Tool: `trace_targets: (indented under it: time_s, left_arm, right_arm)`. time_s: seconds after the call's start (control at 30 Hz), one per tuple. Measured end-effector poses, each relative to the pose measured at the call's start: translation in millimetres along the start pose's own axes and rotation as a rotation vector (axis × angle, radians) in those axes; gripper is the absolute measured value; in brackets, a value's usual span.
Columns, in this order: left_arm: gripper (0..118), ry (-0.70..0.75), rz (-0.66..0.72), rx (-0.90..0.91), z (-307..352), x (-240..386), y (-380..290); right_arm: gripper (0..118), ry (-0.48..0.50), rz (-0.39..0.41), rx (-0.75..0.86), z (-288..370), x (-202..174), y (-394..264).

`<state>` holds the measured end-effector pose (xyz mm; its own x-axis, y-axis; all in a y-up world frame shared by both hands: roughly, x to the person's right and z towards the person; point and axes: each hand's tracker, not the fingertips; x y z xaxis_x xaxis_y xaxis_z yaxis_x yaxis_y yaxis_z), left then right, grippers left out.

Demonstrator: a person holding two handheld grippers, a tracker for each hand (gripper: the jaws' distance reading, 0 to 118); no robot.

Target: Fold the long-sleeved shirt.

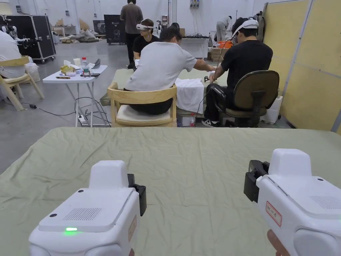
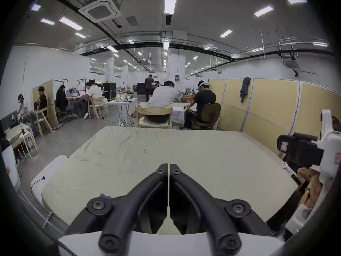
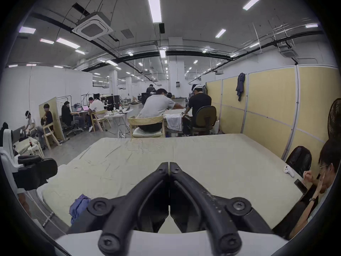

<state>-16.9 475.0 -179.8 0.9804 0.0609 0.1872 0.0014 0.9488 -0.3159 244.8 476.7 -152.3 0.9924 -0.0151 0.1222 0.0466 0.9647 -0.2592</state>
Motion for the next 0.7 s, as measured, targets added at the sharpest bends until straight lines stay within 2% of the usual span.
trace_targets:
  time_s: [0.1, 0.17, 0.37, 0.47, 0.57, 0.7]
  left_arm:
    - [0, 0.05, 0.042, 0.02, 13.3, -30.1, 5.9]
    - [0, 0.118, 0.086, 0.042, 29.5, -65.6, 6.7]
    - [0, 0.522, 0.145, 0.002, 92.5, -181.7, -13.4]
    - [0, 0.598, 0.165, -0.027, 116.5, -213.4, -27.9]
    - [0, 0.589, 0.186, -0.056, 118.4, -226.1, -41.5]
    - [0, 0.522, 0.218, -0.123, 88.5, -231.4, -67.1]
  right_arm:
    - [2, 0.048, 0.012, -0.004, -10.8, -27.7, 5.0]
    - [2, 0.157, 0.016, -0.007, -18.7, -63.3, 6.8]
    - [2, 0.577, 0.081, -0.045, -12.7, -212.5, 0.5]
    - [3, 0.736, 0.077, -0.074, -0.7, -264.6, -5.8]
    - [3, 0.796, 0.088, -0.088, 4.4, -286.4, -11.5]
    - [3, 0.774, 0.108, -0.113, -5.7, -274.3, -18.9]
